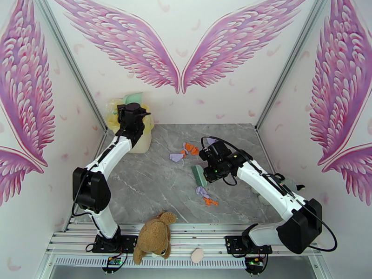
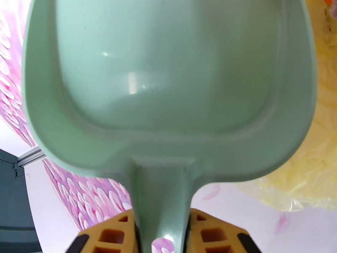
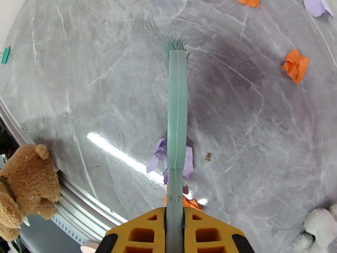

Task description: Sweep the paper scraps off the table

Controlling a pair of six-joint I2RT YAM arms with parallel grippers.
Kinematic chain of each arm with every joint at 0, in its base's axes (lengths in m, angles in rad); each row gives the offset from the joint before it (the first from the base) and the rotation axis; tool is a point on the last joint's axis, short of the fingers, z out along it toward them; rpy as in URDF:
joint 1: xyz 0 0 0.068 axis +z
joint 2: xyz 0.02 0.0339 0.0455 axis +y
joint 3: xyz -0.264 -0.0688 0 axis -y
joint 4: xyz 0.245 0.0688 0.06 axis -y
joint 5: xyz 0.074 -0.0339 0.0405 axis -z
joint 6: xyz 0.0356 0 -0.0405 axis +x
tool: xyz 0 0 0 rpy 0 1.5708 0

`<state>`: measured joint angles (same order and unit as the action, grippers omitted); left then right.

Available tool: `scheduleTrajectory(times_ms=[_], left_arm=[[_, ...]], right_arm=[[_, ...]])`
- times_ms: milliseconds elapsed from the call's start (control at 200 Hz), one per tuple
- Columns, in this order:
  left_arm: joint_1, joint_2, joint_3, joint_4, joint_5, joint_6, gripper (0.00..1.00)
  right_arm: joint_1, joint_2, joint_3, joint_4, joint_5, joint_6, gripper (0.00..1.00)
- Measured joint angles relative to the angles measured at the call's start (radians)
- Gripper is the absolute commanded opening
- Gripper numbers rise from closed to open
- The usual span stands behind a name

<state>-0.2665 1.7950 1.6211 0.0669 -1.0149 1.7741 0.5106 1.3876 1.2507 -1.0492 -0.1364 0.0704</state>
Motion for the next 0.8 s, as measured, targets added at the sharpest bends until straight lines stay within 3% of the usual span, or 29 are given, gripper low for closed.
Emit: scheduleTrajectory(times_ms=[380,595,800], left_arm=[[0.067,-0.037,-0.014,-0.012,-0.039,-0.082,0.00],[0.062,-0.130,0.057,-0.233,-0.047,-0.363,0.00],[-0.028,-0.245,0.260,-0.574,0.056,-0.700,0.00]], right_arm=[[0.000,0.002,0.000,0.000,0.000,0.001,0.00],[0.000,0.063,0.071,-0.014,-0.002,0.019,0.00],[-0.005,0.171,0.294,0.002,-0.090,0.112,0.00]])
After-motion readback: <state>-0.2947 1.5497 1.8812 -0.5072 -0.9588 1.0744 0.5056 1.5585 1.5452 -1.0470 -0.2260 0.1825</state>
